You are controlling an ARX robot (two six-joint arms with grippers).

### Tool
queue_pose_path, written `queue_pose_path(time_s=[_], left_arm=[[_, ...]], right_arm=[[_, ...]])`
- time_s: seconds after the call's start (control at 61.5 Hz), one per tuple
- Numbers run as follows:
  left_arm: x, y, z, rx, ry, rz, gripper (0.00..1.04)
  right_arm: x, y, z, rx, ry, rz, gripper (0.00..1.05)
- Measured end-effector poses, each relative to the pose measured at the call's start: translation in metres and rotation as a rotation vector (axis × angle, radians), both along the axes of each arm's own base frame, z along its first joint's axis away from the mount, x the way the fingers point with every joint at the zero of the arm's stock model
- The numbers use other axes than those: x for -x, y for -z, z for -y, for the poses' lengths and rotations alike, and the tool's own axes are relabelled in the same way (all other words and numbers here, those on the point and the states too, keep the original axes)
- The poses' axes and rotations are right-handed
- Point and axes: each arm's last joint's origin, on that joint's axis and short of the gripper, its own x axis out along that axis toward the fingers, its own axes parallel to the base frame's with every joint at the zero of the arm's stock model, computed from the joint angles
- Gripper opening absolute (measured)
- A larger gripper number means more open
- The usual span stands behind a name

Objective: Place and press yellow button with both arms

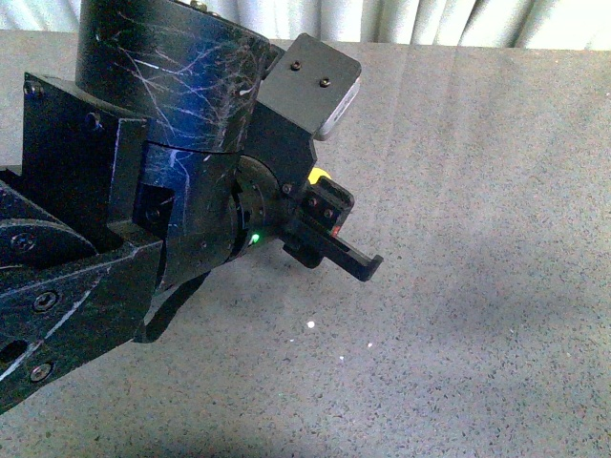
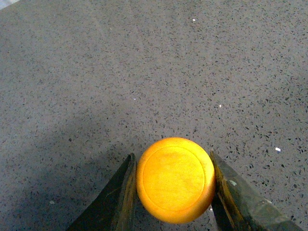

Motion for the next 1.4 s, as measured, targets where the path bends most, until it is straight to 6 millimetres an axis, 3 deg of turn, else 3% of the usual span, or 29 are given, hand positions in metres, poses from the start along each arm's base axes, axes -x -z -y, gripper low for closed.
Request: queue_pose_path(time_s=[0.081, 0.455, 0.748, 1.073, 1.219, 1.268, 1.398], left_arm=[[0.001, 0.001, 0.001, 0.003, 0.001, -0.001, 0.41], [0.005, 0.005, 0.005, 0.017, 0.001, -0.015, 0.97], [0.026, -0.006, -0.019, 0.050, -0.040, -0.006, 0.96], [0.037, -0.059, -0.089, 0.276, -0.292, 0.010, 0.95], [0.062, -0.079, -0.134, 0.315, -0.570, 0.368, 0.70], [0.072, -0.086, -0.148, 0.325, -0.607, 0.417, 0.61], [0.092, -0.088, -0.162, 0.327, -0.596, 0.434, 0.40]], right_arm=[[0.000, 0.000, 0.000, 0.000, 0.000, 0.000, 0.96], [0.000, 0.000, 0.000, 0.000, 0.000, 0.000, 0.96], [0.000, 0.000, 0.000, 0.000, 0.000, 0.000, 0.96], [0.000, 0.000, 0.000, 0.000, 0.000, 0.000, 0.96], [0.000, 0.000, 0.000, 0.000, 0.000, 0.000, 0.96], [0.000, 0.000, 0.000, 0.000, 0.003, 0.000, 0.96], [0.000, 0.000, 0.000, 0.000, 0.000, 0.000, 0.96]])
